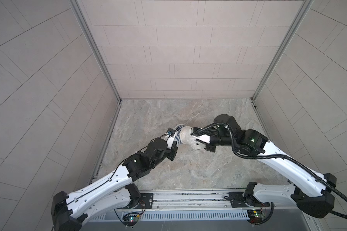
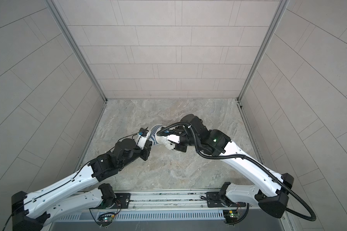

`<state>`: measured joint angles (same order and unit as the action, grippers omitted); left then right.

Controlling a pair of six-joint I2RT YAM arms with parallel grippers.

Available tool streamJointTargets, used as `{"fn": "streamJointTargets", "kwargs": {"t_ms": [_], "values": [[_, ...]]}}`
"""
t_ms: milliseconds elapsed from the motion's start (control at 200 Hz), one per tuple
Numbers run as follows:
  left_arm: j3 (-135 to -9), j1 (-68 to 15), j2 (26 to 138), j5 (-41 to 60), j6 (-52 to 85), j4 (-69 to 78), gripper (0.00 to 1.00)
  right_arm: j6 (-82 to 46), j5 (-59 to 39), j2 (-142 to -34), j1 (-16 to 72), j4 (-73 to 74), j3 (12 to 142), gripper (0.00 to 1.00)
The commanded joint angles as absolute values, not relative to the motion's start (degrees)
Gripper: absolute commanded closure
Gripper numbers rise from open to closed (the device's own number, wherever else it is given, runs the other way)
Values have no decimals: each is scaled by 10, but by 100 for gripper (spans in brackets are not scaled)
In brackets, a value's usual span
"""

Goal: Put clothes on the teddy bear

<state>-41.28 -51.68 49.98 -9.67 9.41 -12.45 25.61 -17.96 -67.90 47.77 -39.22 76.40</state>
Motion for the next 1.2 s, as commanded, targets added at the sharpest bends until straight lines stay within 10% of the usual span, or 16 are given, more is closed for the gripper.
{"fn": "streamJointTargets", "kwargs": {"t_ms": [0,190,355,521,1196], "values": [[-401,-518,490,-86,98,-91,100,258,-236,-659,483,-371,766,100],[-399,-517,460,26,132,-88,100,250,-154,-651,482,-378,767,100],[-407,-518,457,100,228,-89,100,208,-82,-652,463,-370,760,52],[-403,-507,464,78,335,-90,100,183,-92,-607,460,-323,700,30],[-348,-450,542,119,608,125,100,143,-65,-487,513,-180,500,26]]}}
